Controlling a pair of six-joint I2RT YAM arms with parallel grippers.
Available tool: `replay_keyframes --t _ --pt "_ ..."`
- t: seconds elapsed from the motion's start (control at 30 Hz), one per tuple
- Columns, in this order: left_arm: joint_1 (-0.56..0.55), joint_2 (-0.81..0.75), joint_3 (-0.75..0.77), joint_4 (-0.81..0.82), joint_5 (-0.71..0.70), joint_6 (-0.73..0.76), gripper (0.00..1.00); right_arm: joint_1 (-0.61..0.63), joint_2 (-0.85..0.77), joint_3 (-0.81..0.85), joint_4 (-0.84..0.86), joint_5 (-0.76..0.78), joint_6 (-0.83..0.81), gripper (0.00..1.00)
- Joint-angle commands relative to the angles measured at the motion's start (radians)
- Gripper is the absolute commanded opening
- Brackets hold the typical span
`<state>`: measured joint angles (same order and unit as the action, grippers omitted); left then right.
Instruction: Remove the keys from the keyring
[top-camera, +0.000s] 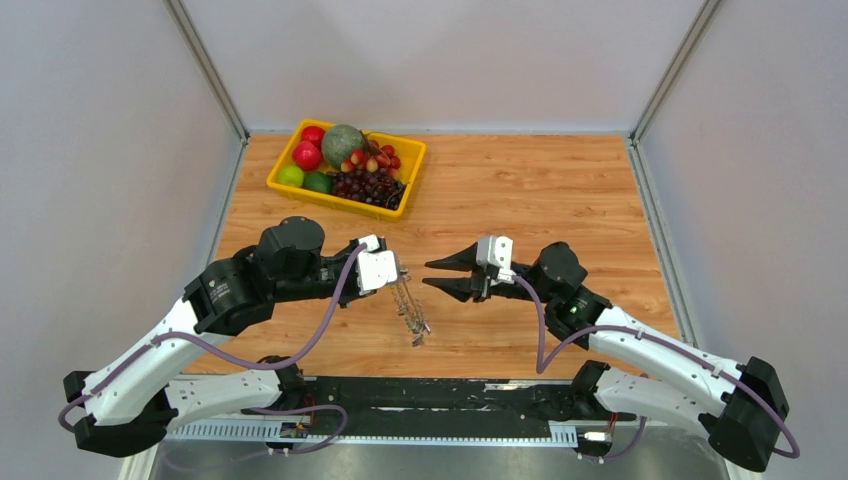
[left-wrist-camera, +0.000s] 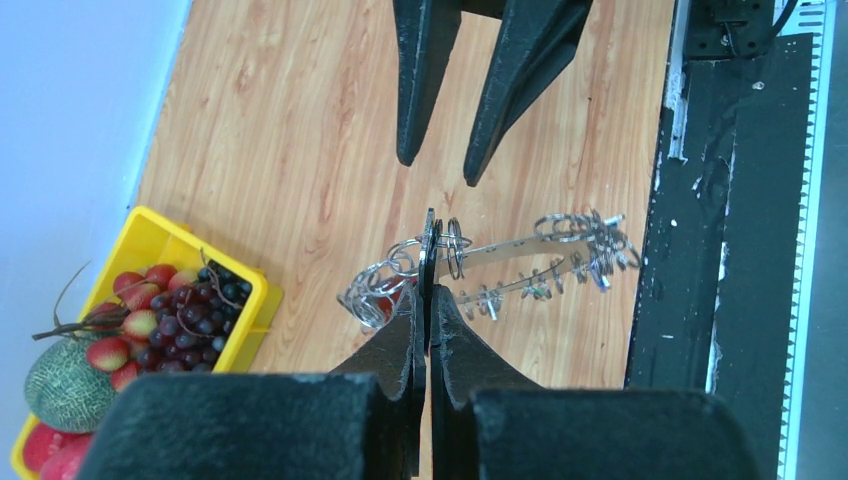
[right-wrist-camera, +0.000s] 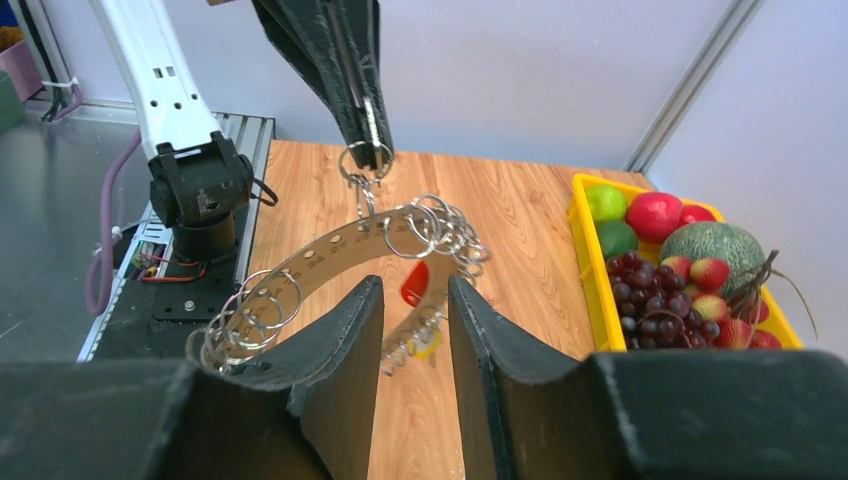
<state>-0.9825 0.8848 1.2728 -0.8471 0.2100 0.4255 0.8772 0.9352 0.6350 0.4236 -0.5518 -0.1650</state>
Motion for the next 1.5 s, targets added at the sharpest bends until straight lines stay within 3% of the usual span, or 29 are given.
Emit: replay_keyframes --t 0.0,0.5,0.57,0.7,1.1,1.47 --pt "-0.004 -0.011 0.05 0.074 0.029 -0.004 0.0 0.025 0.006 0.044 0.06 -0.048 -0.05 0.35" --pt "-0.005 -0.006 0.043 0.078 0.032 -0.005 0.0 0.103 0.09 0.118 0.086 -0.022 -0.022 0.32" --pt "-0.005 -0.008 0.042 0.078 0.032 -0.004 0.0 0.109 0.103 0.133 0.07 -0.023 -0.024 0.26" --pt "-0.005 -0.013 0.042 0.08 0.024 -0.004 0.0 0.113 0.113 0.146 0.047 -0.005 -0.021 0.0" --pt "-0.004 -0.069 -0.017 0.106 -0.04 -0.02 0.0 0.113 0.02 0.106 0.0 0.158 0.023 0.0" --pt "-0.004 -0.046 -0.102 0.124 -0.003 -0.034 0.0 0.113 0.029 0.106 0.177 0.073 0.157 0.0"
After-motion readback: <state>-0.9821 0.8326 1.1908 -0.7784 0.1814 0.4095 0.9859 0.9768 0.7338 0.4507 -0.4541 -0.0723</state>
